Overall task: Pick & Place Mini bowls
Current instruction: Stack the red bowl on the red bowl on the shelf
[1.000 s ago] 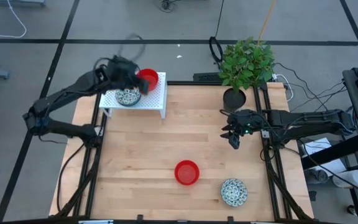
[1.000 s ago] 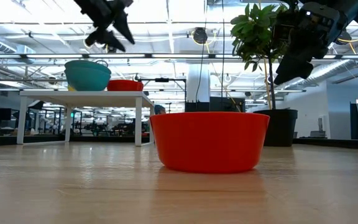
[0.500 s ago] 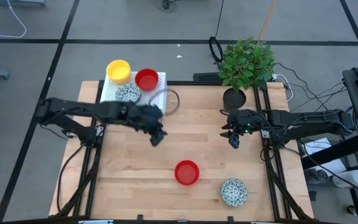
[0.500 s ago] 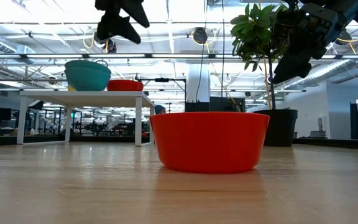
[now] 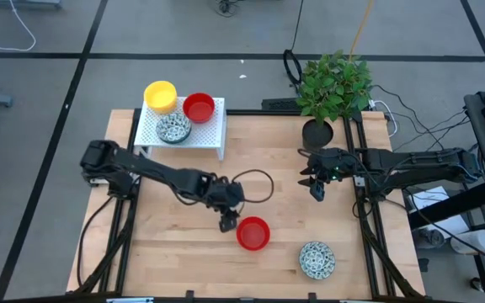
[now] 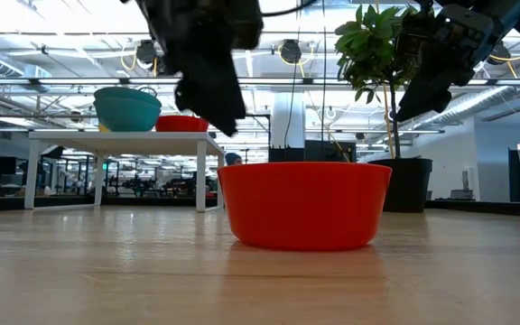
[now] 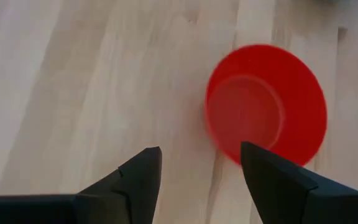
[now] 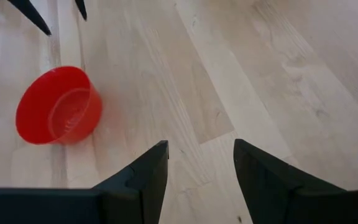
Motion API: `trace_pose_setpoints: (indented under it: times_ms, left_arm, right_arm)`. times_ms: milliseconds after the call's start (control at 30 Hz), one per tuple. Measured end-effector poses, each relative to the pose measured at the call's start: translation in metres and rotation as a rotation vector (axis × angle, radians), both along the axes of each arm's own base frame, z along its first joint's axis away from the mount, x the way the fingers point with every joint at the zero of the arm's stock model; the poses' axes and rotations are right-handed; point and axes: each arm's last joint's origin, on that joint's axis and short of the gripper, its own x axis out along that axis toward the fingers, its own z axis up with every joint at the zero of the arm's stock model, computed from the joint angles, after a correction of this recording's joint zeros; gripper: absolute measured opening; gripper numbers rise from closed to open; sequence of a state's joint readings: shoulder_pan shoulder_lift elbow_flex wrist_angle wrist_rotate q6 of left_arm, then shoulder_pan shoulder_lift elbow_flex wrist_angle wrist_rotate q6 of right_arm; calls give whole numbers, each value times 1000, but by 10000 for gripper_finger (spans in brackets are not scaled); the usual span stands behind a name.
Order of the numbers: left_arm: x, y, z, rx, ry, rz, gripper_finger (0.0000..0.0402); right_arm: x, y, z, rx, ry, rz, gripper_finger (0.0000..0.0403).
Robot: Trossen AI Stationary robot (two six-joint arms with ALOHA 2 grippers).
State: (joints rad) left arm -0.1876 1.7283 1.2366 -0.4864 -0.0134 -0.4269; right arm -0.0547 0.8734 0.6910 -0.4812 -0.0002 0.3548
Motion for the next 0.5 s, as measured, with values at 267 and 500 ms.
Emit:
trace_pose_setpoints:
  times_ms: [267, 500]
  left_arm:
    - [20, -4, -31, -39, -6, 20, 204]
    - [34, -8, -62, -121, 19, 52, 204]
  right_arm:
    - [0, 0, 0, -22, 2, 21, 169]
    - [-2, 0, -2, -42, 29, 42, 169]
